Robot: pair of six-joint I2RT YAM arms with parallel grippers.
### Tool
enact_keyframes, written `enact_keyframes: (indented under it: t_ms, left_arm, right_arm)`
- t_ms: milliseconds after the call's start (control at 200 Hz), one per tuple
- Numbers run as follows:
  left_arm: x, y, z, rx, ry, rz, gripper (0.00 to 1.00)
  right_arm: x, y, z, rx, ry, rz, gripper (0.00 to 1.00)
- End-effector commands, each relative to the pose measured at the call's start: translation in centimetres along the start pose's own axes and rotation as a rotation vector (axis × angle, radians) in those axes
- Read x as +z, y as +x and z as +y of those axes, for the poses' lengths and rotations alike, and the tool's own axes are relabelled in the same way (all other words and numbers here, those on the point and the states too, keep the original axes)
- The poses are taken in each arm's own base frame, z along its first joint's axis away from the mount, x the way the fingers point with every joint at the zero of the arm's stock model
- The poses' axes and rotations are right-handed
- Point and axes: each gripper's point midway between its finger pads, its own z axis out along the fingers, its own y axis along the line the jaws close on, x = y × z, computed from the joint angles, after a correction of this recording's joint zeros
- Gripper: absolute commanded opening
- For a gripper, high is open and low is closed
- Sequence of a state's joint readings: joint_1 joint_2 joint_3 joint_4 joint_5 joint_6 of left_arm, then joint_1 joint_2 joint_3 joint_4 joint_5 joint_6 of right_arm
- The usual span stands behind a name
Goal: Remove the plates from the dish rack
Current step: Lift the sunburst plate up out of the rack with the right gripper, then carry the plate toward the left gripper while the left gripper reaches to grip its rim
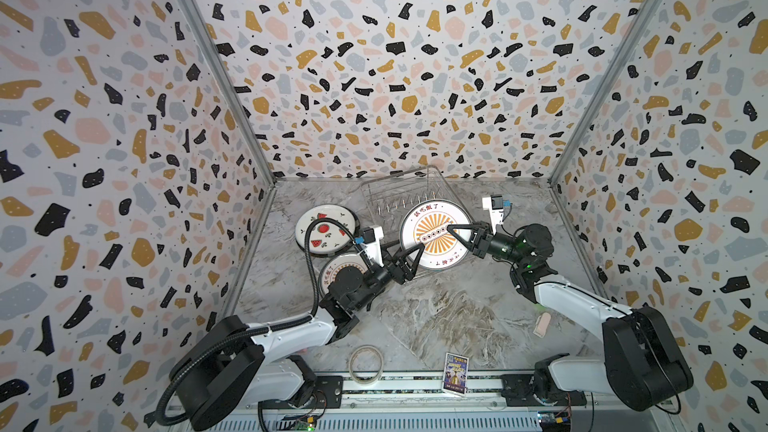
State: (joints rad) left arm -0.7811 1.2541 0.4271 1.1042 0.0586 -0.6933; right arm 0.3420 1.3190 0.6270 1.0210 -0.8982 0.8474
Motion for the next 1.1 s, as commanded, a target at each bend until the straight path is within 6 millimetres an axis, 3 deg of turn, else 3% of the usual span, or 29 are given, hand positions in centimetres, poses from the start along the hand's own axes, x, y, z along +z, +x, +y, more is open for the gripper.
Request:
enact_keyframes:
  t_ms: [0,200,310,421,596,771,981,1096]
  left_arm:
    - [0.3,-1.1,-1.5,0.013,0.066,-0.045,0.68]
    - [0.7,-0.7,-1.6,-0.029,0.076,-0.032,0.29]
    - [0.8,-0.5,-1.6,-0.05,0.087,-0.027,0.23]
    - [0.9,-0.3,-1.4,-0.062,0.083,-0.023,0.1]
    - [1.1,-0.1,-1.3,-0.095,0.09,-0.023,0.0]
    - [1.1,-0.2,-0.7,-0.131,0.062,-0.041,0.0]
    - [0.8,-1.0,0.3,-0.147,0.002,-0.088,0.0]
    - [0.1,-1.7,1.0,-0.145,-0.043,-0.124,0.0]
  right_arm:
    - [-0.1,-1.1,2.1,-0.08,-0.058,-0.029,0.06]
    - [0.3,-0.9,1.6,-0.075,-0.055,-0.019,0.06]
    - [0.5,-0.5,1.2,-0.057,-0.065,-0.01,0.06]
    - [0.9,-0.2,0.7,-0.044,-0.066,0.002,0.08]
    - [1.8,0.6,-0.1,-0.023,-0.063,0.036,0.17]
    - [1.9,0.8,-0.9,-0.013,-0.048,0.036,0.4]
    - [1.7,0.6,-1.5,-0.019,-0.009,0.022,0.5]
    - [0.9,0.0,-2.1,-0.022,0.041,-0.015,0.67]
